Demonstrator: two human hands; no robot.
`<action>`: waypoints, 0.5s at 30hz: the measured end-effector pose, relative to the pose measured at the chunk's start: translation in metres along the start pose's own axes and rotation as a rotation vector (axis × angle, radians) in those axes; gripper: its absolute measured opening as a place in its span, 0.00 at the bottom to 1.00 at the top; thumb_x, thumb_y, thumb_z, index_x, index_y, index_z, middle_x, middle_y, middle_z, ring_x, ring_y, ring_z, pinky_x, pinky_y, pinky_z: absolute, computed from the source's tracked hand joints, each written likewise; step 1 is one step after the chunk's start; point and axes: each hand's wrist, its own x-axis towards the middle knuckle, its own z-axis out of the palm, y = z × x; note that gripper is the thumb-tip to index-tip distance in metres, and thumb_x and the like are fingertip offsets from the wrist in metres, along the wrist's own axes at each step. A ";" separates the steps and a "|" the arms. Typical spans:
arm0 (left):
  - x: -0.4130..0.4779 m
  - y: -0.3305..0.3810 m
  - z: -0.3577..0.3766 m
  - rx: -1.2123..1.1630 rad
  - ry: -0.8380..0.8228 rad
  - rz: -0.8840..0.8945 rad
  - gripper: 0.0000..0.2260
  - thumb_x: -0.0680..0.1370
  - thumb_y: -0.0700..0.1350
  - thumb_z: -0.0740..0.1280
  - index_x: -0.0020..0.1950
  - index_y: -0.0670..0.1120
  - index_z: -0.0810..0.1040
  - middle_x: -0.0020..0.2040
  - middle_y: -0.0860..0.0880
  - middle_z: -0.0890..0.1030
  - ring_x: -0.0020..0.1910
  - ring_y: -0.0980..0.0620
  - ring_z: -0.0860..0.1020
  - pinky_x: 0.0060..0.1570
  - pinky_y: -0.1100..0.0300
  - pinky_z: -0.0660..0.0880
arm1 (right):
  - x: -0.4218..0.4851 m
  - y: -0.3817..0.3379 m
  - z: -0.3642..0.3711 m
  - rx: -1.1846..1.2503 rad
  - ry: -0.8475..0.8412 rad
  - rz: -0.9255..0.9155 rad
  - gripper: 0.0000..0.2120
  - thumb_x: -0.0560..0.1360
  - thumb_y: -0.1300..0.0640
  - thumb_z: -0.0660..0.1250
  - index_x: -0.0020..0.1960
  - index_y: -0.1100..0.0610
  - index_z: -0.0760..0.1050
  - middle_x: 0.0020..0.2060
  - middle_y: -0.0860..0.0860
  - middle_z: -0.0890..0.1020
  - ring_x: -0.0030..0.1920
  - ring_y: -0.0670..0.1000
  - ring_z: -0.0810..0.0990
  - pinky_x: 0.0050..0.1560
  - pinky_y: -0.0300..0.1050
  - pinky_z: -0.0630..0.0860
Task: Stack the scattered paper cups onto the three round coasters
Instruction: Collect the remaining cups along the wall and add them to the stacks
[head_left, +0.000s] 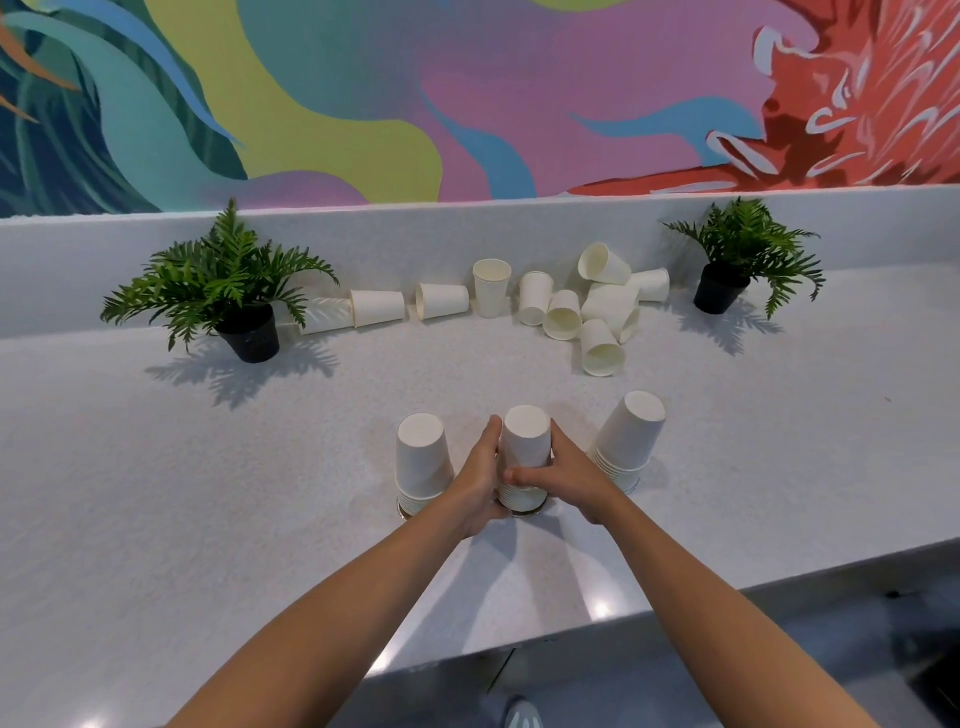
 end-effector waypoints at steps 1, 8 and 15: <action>-0.001 0.001 0.001 -0.003 -0.001 0.000 0.21 0.81 0.62 0.49 0.59 0.50 0.73 0.44 0.50 0.78 0.44 0.48 0.77 0.47 0.53 0.73 | 0.000 0.000 0.000 0.001 -0.006 0.005 0.33 0.66 0.55 0.78 0.64 0.45 0.63 0.59 0.46 0.77 0.60 0.50 0.76 0.63 0.54 0.74; -0.004 0.009 0.002 0.048 0.022 0.011 0.21 0.82 0.61 0.49 0.60 0.48 0.72 0.48 0.48 0.78 0.45 0.47 0.76 0.47 0.53 0.69 | -0.007 -0.014 -0.011 -0.010 -0.108 0.012 0.32 0.69 0.64 0.75 0.64 0.49 0.62 0.53 0.42 0.77 0.50 0.40 0.77 0.40 0.30 0.73; -0.007 0.038 0.000 0.151 0.080 0.090 0.29 0.82 0.61 0.50 0.77 0.46 0.59 0.78 0.46 0.59 0.76 0.43 0.57 0.72 0.45 0.55 | 0.001 -0.041 -0.037 -0.051 -0.249 0.068 0.45 0.63 0.58 0.75 0.74 0.46 0.56 0.65 0.48 0.71 0.61 0.50 0.71 0.54 0.45 0.71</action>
